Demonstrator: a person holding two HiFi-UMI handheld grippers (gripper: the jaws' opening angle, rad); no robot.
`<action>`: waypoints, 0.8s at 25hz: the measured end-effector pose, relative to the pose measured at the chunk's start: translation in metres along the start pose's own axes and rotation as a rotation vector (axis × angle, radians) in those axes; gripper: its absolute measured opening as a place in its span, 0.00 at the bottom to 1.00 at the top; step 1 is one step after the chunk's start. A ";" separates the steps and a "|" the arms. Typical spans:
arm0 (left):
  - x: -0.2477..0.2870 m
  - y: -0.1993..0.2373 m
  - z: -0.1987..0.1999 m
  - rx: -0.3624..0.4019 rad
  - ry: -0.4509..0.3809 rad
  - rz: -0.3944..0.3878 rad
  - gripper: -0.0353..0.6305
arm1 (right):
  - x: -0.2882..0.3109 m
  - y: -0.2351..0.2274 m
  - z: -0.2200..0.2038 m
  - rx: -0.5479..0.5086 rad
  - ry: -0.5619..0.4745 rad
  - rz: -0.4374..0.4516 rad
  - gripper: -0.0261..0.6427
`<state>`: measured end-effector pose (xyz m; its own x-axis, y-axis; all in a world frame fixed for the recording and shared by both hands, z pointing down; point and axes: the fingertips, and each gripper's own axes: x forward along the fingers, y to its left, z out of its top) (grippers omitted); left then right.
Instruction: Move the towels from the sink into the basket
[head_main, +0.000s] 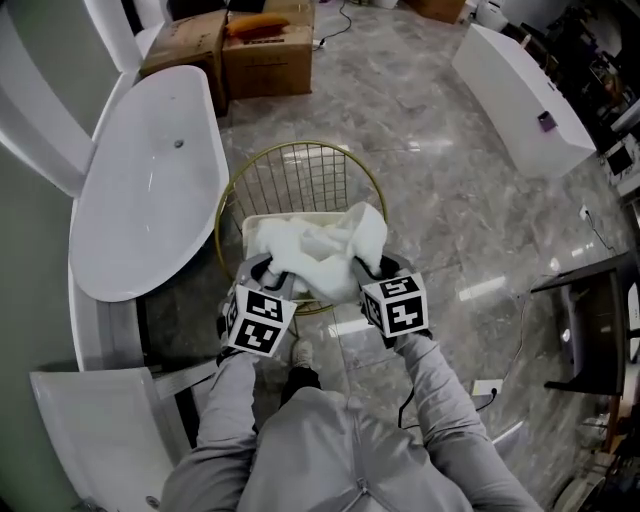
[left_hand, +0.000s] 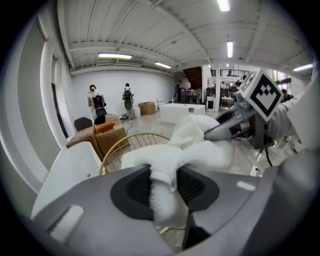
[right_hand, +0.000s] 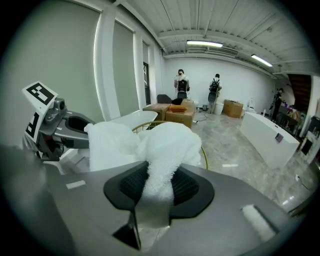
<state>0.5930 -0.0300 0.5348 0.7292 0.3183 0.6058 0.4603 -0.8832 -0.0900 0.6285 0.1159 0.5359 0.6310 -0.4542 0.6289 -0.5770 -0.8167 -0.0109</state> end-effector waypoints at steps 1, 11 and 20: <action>0.009 0.010 -0.003 0.000 0.016 -0.009 0.32 | 0.015 0.000 0.002 0.000 0.015 0.001 0.22; 0.096 0.055 -0.062 -0.033 0.191 -0.122 0.32 | 0.121 0.002 -0.032 -0.025 0.239 -0.005 0.22; 0.147 0.059 -0.104 -0.031 0.319 -0.170 0.32 | 0.175 -0.002 -0.075 0.014 0.369 0.023 0.22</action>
<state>0.6746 -0.0712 0.7010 0.4469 0.3423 0.8265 0.5421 -0.8386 0.0542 0.7010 0.0643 0.7048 0.3875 -0.3154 0.8662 -0.5798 -0.8139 -0.0370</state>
